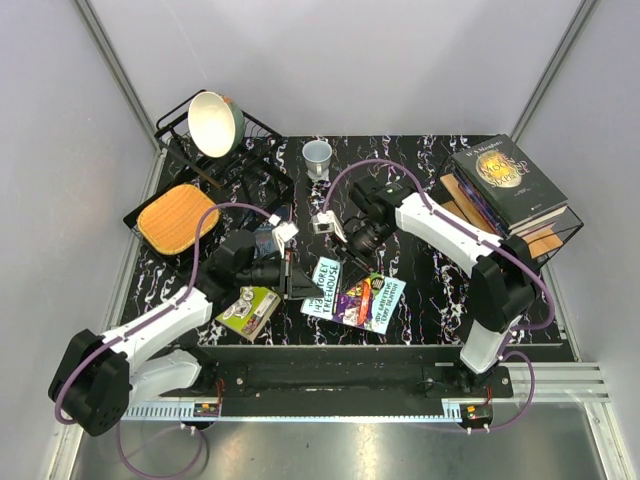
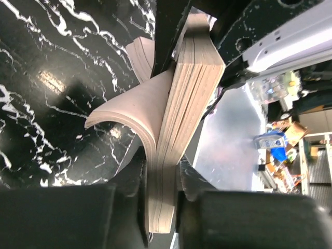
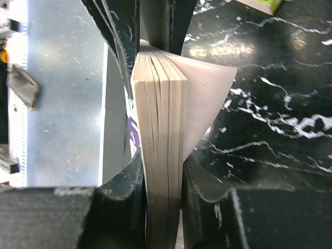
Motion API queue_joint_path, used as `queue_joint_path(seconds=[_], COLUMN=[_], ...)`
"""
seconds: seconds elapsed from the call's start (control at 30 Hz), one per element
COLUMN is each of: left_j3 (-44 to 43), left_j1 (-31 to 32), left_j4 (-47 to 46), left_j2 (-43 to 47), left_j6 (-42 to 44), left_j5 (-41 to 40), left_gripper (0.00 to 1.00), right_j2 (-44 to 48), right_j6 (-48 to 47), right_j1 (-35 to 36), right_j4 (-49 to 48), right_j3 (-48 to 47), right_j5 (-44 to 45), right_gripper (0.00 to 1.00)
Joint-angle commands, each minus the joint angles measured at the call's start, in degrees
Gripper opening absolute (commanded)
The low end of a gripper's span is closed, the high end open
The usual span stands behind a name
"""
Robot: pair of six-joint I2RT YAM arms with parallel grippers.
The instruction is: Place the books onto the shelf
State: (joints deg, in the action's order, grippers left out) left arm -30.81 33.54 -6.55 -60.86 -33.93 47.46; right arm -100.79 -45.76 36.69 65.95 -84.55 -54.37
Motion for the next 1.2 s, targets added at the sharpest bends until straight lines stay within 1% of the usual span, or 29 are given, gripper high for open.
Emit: queue_joint_path(seconds=[0.0,0.03,0.07,0.1,0.13,0.17,0.2,0.23,0.27,0.3,0.33,0.37,0.43,0.47,0.53,0.57,0.63,0.7,0.73,0.77,0.8,0.83,0.97,1.0,1.03,1.07,1.1,1.13,1.17], left_j3=[3.55,4.08,4.7,5.4,6.71,6.99,7.16,6.99,6.64,6.12,5.5,3.67,0.59,-2.21,-3.56,-2.51,-1.37,-0.92,-1.01,-1.1,-0.92,-0.66,-0.13,-0.04,-0.04,0.04,0.22,0.4,1.27], left_j1=[-0.23,-0.58,-1.1,-2.41,-3.04,-3.48,-3.83,-3.83,-3.92,-3.92,-3.92,-3.92,-3.92,-3.92,-4.01,-3.92,-3.92,-3.92,-3.92,-3.83,-3.83,-3.75,-3.39,-3.48,-3.48,-3.48,-3.39,-3.48,-3.92], left_j4=[-13.31,-13.32,-14.01,-14.46,-15.24,-16.38,-16.74,-16.66,-16.57,-16.4,-15.87,-13.95,-9.13,-3.96,-2.33,-5.99,-11.35,-12.61,-14.01,-14.46,-14.98,-17.16,-19.03,-19.12,-19.12,-19.03,-18.94,-18.33,-18.07], left_j2=[2.58,3.11,3.73,4.25,5.3,5.66,6.1,6.28,6.19,5.84,5.41,4.36,2.77,1.2,0.05,-0.48,-1.89,-3.2,-3.65,-4.09,-4.79,-4.79,-4.18,-3.83,-3.04,-2.6,-2.07,-1.63,-0.32], left_j6=[-10.34,-12.02,-14.21,-20.84,-24.04,-26.86,-31.76,-34.16,-36.36,-40.47,-42.6,-46.36,-49.29,-50.17,-53.42,-58.04,-62.29,-65.29,-65.64,-66.69,-67.4,-68.19,-70.83,-71.01,-71.01,-70.92,-70.83,-70.31,-68.57], left_j5=[3.53,2.38,1.07,-1.82,-3.06,-4.12,-6.31,-7.46,-8.52,-10.09,-10.89,-11.6,-13.09,-13.62,-14.15,-14.06,-14.24,-14.76,-14.85,-14.68,-14.24,-14.33,-14.77,-14.77,-14.85,-15.03,-14.86,-14.94,-14.94], left_gripper=[0.0,0.0,0.0,0.0,0.0,0.0,0.0,0.0,0.0,0.0,0.0,0.0,0.0,0.0,0.0,0.0,0.0,0.0,0.0,0.0,0.0,0.0,0.0,0.0,0.0,0.0,0.0,0.04,0.16], right_j2=[4.28,5.59,6.39,7.62,10.67,12.62,14.64,18.66,20.01,20.54,20.46,20.55,22.12,22.65,23.27,23.53,24.15,24.59,24.77,24.68,24.51,24.33,23.89,23.8,23.89,23.89,24.32,24.68,24.94], right_j6=[3.56,4.96,5.85,6.29,6.9,5.52,4.37,3.4,1.05,0.24,-0.12,-0.38,-0.56,-0.91,-1.17,-1.35,-1.96,-2.23,-2.06,-0.92,-0.74,-0.74,-0.57,-0.21,0.57,1.02,1.54,2.24,2.6], right_j1=[0.05,0.14,0.14,0.05,0.14,0.14,0.14,0.14,0.14,0.05,0.05,0.05,0.66,1.8,3.04,3.39,5.14,6.81,7.69,8.31,9.18,9.37,10.07,10.07,10.07,9.98,9.98,9.81,8.94], right_j4=[-1.69,-2.84,-3.63,-6.51,-8.8,-10.74,-14.5,-16.1,-16.29,-13.16,-10.78,-9.19,-8.47,-8.91,-10.49,-11.1,-12.51,-14.35,-15.49,-19.07,-20.93,-22.43,-28.23,-28.77,-29.21,-29.3,-28.87,-28.34,-26.94], right_j3=[-5.35,-6.32,-6.76,-6.94,-5.98,-5.28,-4.23,-2.3,-2.11,-2.54,-3.85,-3.43,0.15,1.4,4.12,5.09,7.11,8.35,9.74,10.63,12.29,13.0,15.21,15.56,15.65,15.47,14.69,14.25,13.72], right_j5=[8.29,16.23,20.66,25.23,34.24,37.29,39.23,39.69,38.04,35.67,29.12,25.49,17.94,17.29,19.63,21.04,26.04,28.78,32.8,35.71,41.13,43.19,47.16,47.77,47.95,48.04,48.48,48.57,48.48], right_gripper=[0.18,0.25,0.37,0.68,0.83,0.95,1.0,1.0,1.0,1.0,1.0,1.0,1.0,1.0,0.99,0.99,0.98,0.97,0.95,0.92,0.91,0.89,0.76,0.67,0.6,0.48,0.21,0.05,0.0])
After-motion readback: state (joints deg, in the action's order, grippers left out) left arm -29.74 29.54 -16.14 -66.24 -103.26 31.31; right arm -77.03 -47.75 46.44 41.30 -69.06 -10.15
